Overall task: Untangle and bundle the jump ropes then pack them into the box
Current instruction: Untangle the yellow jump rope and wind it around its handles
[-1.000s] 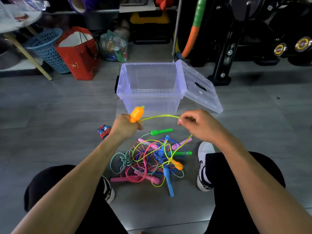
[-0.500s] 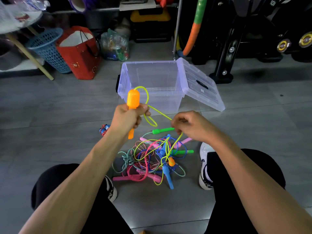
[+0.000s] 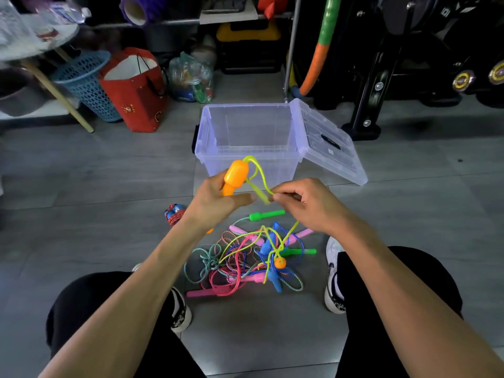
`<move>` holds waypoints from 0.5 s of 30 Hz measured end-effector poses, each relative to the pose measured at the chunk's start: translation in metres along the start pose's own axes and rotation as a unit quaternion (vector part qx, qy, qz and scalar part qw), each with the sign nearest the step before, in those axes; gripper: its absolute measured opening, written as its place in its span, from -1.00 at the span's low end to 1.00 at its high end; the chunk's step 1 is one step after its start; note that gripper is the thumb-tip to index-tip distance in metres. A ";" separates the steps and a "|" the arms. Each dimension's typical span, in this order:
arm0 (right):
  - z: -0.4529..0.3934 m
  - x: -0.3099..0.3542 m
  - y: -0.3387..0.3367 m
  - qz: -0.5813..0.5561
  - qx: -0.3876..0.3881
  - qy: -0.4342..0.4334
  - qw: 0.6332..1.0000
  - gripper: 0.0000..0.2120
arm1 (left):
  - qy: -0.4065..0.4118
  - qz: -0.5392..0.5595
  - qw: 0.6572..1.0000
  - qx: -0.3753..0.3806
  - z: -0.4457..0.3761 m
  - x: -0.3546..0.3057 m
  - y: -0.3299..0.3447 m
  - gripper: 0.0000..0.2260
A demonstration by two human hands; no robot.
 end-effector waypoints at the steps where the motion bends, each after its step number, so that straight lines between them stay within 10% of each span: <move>1: -0.001 0.002 0.001 0.004 0.005 -0.004 1.000 -0.77 | 0.036 0.000 0.999 0.013 0.003 -0.003 0.003 -0.68; 15: -0.009 0.008 0.008 0.031 0.030 0.015 0.999 -0.77 | -0.063 0.222 0.973 -0.012 0.002 -0.005 0.016 -0.92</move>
Point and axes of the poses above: each hand's wrist, its own z-axis away from the middle knuckle, its own y-axis out of the palm, x = y × z, the point moved 1 cm from there along -z, towards the middle knuckle, and after that the axes turned 13 degrees about z, right-handed, at the moved point
